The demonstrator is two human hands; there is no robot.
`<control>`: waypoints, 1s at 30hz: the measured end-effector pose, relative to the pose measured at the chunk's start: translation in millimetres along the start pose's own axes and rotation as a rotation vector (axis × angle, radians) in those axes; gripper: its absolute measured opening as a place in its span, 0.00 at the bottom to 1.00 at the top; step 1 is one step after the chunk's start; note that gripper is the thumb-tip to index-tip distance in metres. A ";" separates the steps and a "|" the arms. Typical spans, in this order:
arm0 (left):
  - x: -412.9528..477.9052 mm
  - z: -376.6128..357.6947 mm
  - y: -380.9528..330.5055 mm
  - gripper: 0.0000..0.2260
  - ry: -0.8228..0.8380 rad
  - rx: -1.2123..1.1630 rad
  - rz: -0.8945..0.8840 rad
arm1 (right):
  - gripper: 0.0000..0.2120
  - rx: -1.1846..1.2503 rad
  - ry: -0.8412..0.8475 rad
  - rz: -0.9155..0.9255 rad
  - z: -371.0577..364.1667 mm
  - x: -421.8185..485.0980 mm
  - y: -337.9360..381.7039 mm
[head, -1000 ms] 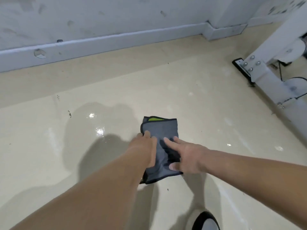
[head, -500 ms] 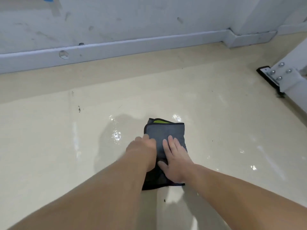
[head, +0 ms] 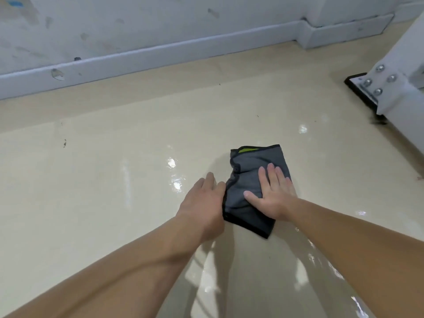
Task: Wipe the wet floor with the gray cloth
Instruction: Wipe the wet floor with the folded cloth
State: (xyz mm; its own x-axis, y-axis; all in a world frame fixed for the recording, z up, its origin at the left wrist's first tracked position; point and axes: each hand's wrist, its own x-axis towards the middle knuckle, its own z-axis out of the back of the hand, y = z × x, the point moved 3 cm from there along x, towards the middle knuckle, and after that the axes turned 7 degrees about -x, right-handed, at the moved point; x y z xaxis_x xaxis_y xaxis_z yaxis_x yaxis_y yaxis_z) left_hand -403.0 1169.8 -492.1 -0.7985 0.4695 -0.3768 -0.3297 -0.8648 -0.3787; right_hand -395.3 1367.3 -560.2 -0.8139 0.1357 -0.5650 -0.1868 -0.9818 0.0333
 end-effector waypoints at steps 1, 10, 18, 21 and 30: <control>3.0 -10.1 -17.6 0.22 -0.015 -0.003 -0.054 | 0.49 0.018 -0.004 -0.025 1.1 -0.3 -18.5; 29.4 -70.2 -161.0 0.26 -0.002 0.001 -0.289 | 0.56 0.152 -0.058 -0.368 -21.5 -41.2 -181.9; 18.9 -92.3 -177.0 0.21 0.052 0.127 -0.405 | 0.52 0.187 -0.242 -0.341 -96.0 -130.9 -142.9; 10.2 -94.8 -182.7 0.21 0.119 0.132 -0.442 | 0.54 0.102 -0.268 -0.246 -111.0 -149.7 -163.9; -4.5 -87.5 -190.1 0.30 0.181 0.098 -0.420 | 0.55 0.237 -0.073 -0.659 -75.8 -116.1 -219.8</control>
State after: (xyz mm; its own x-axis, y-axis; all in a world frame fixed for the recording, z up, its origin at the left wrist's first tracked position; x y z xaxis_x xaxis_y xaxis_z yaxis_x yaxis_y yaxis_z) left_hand -292.7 1347.7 -492.4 -0.4876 0.7987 -0.3527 -0.6586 -0.6017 -0.4519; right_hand -218.0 1557.3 -564.5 -0.5230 0.7092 -0.4727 -0.7620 -0.6376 -0.1133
